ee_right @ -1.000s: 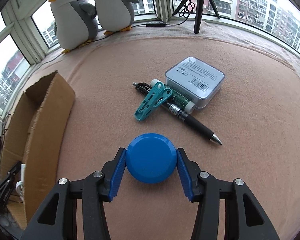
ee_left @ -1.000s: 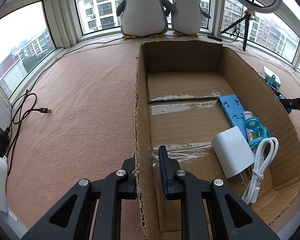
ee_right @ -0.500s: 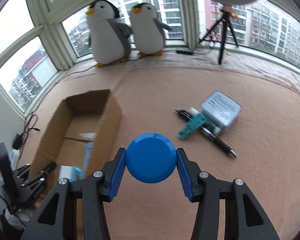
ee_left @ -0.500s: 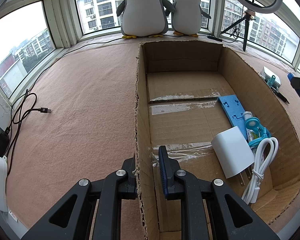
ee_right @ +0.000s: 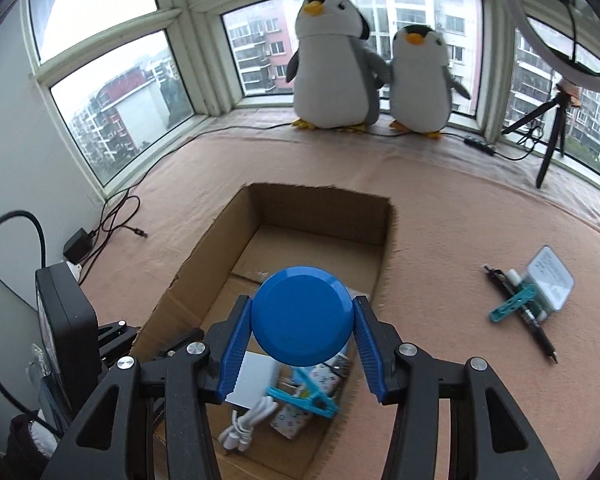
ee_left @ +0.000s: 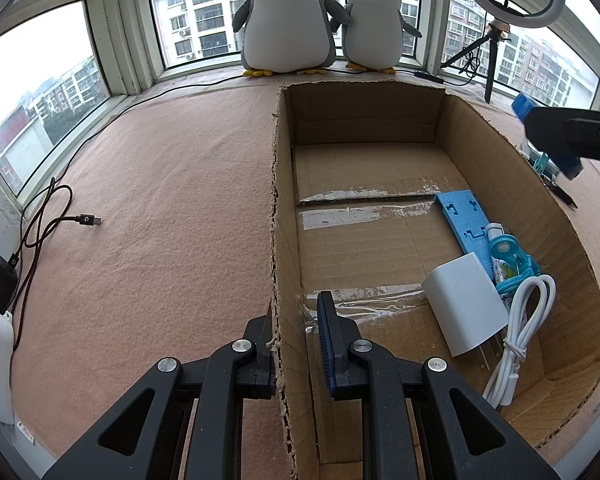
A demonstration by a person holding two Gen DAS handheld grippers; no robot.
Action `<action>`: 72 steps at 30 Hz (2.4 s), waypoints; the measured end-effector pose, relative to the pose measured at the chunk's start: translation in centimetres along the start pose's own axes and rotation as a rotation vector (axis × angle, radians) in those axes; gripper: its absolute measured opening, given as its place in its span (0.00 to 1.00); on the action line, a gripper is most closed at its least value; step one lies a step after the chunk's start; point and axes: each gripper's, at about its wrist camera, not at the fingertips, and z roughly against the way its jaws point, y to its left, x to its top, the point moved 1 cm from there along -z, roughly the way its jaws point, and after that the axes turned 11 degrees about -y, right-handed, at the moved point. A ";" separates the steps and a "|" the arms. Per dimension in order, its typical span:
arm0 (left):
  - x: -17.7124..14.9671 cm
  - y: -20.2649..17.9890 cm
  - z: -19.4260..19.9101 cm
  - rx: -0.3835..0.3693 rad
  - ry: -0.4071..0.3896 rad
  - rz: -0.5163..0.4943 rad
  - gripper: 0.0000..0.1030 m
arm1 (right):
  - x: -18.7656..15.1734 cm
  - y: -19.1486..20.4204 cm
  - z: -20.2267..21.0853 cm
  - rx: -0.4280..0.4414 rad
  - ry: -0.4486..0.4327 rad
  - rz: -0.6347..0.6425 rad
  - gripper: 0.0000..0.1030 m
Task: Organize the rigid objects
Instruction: 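Carry the blue round case with the right gripper into the box and release, then return the right gripper to the pile and grasp the teal clothespin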
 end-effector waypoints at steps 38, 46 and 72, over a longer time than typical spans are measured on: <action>0.0 0.0 -0.1 0.000 0.000 -0.001 0.17 | -0.6 -3.3 1.7 -0.017 -0.021 -0.113 0.46; 0.0 0.0 -0.1 0.000 0.000 0.000 0.17 | -0.9 -9.2 3.8 -0.107 -0.062 -0.233 0.46; 0.0 -0.1 -0.1 -0.003 0.001 0.002 0.17 | -2.9 -21.7 -3.9 -0.209 0.082 -0.654 0.46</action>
